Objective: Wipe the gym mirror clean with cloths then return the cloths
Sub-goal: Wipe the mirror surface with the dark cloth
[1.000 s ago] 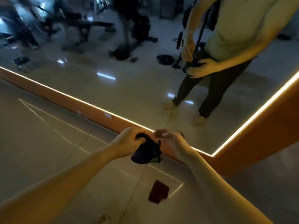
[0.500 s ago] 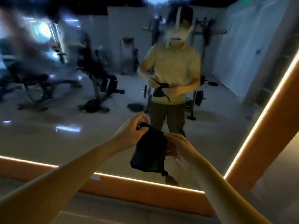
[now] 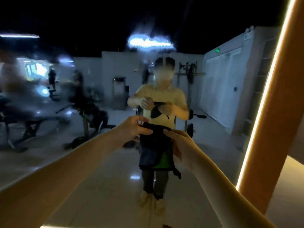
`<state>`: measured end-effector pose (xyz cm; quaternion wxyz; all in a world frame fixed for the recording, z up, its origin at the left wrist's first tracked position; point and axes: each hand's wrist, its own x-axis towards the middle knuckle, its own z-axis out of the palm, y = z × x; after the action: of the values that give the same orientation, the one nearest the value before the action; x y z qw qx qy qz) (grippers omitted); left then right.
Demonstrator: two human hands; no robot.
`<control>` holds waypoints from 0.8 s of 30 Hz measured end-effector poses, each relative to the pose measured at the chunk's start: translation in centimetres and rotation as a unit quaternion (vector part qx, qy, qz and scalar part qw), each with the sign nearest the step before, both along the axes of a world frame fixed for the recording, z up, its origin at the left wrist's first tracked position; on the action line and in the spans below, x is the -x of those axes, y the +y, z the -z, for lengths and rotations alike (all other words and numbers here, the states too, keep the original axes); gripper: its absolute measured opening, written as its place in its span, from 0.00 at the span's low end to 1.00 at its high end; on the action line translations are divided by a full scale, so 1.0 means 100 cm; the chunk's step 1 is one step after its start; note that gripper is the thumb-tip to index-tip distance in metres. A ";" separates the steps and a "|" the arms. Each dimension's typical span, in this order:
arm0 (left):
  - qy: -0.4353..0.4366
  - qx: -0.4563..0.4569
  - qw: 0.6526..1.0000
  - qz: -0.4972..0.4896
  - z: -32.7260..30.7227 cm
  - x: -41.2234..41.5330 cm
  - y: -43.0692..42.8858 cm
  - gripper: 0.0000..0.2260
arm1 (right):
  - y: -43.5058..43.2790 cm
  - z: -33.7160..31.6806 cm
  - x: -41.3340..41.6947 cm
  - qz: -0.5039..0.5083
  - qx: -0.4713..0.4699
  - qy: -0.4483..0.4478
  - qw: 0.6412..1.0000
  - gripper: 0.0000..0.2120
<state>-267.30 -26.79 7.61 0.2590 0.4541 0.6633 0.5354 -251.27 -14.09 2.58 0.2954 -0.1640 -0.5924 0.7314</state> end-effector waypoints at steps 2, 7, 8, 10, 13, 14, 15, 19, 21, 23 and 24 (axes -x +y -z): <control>0.015 -0.001 1.000 -0.006 -0.020 0.001 0.010 0.14 | 0.013 -0.024 -0.002 0.001 -0.039 -0.007 0.999 0.12; 0.074 -0.078 0.993 -0.052 -0.073 0.004 0.042 0.07 | 0.041 -0.084 -0.006 0.049 -0.113 0.016 0.992 0.10; 0.093 -0.091 0.989 -0.066 -0.081 0.006 0.048 0.08 | 0.046 -0.094 -0.005 0.069 -0.129 0.025 0.989 0.08; 0.138 -0.109 0.981 -0.085 -0.095 0.009 0.060 0.10 | 0.054 -0.114 -0.001 0.135 -0.200 0.039 0.970 0.05; 0.199 -0.136 0.965 -0.106 -0.118 0.013 0.079 0.13 | 0.070 -0.141 0.009 0.264 -0.386 0.034 0.883 0.08; 0.216 -0.145 0.958 -0.116 -0.127 0.015 0.086 0.12 | 0.075 -0.150 0.012 0.310 -0.438 0.021 0.844 0.06; 0.234 -0.153 0.952 -0.127 -0.137 0.016 0.093 0.11 | 0.080 -0.159 0.016 0.354 -0.474 0.009 0.806 0.04; 0.277 -0.202 0.928 -0.144 -0.182 0.025 0.120 0.07 | 0.102 -0.200 0.035 0.447 -0.471 0.016 0.761 0.16; 0.294 -0.226 0.916 -0.151 -0.205 0.031 0.131 0.08 | 0.112 -0.222 0.046 0.471 -0.447 0.027 0.760 0.15; 0.311 -0.233 0.906 -0.166 -0.225 0.038 0.141 0.09 | 0.117 -0.238 0.058 0.500 -0.441 0.042 0.744 0.04; 0.315 -0.236 0.904 -0.170 -0.233 0.041 0.146 0.09 | 0.117 -0.242 0.066 0.508 -0.447 0.053 0.734 0.05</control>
<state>-271.38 -12.17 30.94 -0.1730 0.5270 0.6320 0.5412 -257.87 -2.38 26.73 0.6930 -0.2505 -0.6633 0.1308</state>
